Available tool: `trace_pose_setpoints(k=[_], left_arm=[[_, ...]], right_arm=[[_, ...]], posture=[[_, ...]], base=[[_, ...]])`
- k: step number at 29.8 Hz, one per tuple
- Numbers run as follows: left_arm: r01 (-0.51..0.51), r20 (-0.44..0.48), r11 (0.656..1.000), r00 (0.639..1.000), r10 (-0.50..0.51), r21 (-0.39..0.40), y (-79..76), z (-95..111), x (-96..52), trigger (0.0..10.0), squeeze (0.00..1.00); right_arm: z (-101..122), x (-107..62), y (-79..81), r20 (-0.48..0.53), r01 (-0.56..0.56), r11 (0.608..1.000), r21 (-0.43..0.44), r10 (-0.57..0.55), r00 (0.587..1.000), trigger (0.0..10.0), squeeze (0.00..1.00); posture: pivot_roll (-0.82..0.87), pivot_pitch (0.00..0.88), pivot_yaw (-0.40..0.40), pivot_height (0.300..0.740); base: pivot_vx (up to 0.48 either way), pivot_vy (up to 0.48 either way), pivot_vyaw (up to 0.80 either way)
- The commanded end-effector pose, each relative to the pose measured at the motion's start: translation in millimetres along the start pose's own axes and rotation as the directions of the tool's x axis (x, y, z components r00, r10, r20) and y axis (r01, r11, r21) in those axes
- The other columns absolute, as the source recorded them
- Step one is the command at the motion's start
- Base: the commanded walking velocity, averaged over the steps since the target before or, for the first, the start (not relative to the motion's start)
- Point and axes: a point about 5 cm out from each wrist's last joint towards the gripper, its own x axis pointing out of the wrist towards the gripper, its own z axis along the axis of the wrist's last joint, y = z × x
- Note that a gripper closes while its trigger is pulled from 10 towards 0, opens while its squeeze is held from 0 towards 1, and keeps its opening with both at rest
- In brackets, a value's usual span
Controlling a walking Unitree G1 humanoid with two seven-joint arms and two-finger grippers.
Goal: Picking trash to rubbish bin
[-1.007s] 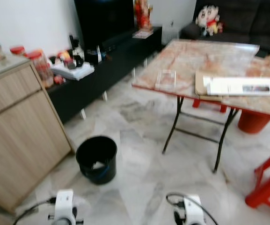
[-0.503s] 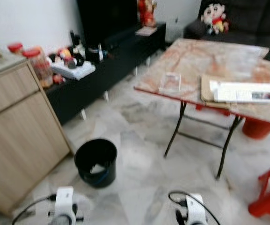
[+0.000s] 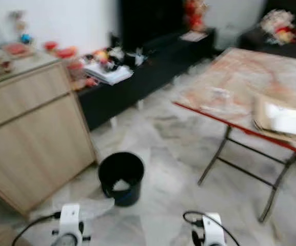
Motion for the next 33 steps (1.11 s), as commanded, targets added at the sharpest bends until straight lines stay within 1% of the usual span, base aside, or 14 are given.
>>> trace_pose_setpoints(k=[1,7,11,17,20,27,33], left_arm=[[0.021,0.025,1.000,0.999,-0.021,-0.003,-8.9,9.8,3.1,10.0,0.00],[0.019,0.026,1.000,0.999,-0.019,-0.005,-9.0,9.8,3.0,10.0,0.00],[0.018,0.026,1.000,0.999,-0.018,-0.006,-8.4,10.0,3.1,10.0,0.00],[0.019,0.026,1.000,0.999,-0.019,-0.003,-8.0,10.2,3.1,10.0,0.00],[0.021,0.026,1.000,0.999,-0.021,-0.001,-8.2,10.5,3.2,10.0,0.00],[0.022,0.027,1.000,0.999,-0.022,0.000,-8.3,10.8,3.3,10.0,0.00],[0.024,0.028,1.000,0.999,-0.024,-0.001,-8.7,11.2,3.4,10.0,0.00]], right_arm=[[-6.8,-1.9,-9.8,-0.022,0.028,1.000,0.001,-0.028,0.999,10.0,0.00],[-6.9,-2.0,-9.4,-0.022,0.021,1.000,-0.017,-0.021,1.000,10.0,0.00],[-6.9,-2.0,-9.0,-0.021,0.027,1.000,-0.012,-0.027,0.999,10.0,0.00],[-5.8,-1.6,-7.6,-0.018,0.019,1.000,-0.001,-0.019,1.000,10.0,0.00],[-5.2,-1.5,-7.0,-0.016,0.014,1.000,-0.020,-0.014,1.000,10.0,0.00],[-6.6,-1.7,-6.4,-0.021,0.014,1.000,-0.019,-0.014,1.000,10.0,0.00],[-6.4,-1.8,-6.2,-0.018,0.011,1.000,-0.012,-0.011,1.000,10.0,0.00]], posture=[[0.01,0.029,0.004,0.740],[0.01,0.028,0.004,0.740],[0.01,0.029,0.004,0.740],[0.01,0.028,0.007,0.740],[0.01,0.029,0.008,0.740],[0.01,0.028,0.008,0.740],[0.01,0.030,0.008,0.740]], base=[[0.274,0.000,0.00],[0.274,0.000,0.00],[0.275,0.000,0.80],[0.294,0.000,0.00],[0.276,0.000,0.00],[0.290,0.000,0.60],[0.275,0.000,0.00]])
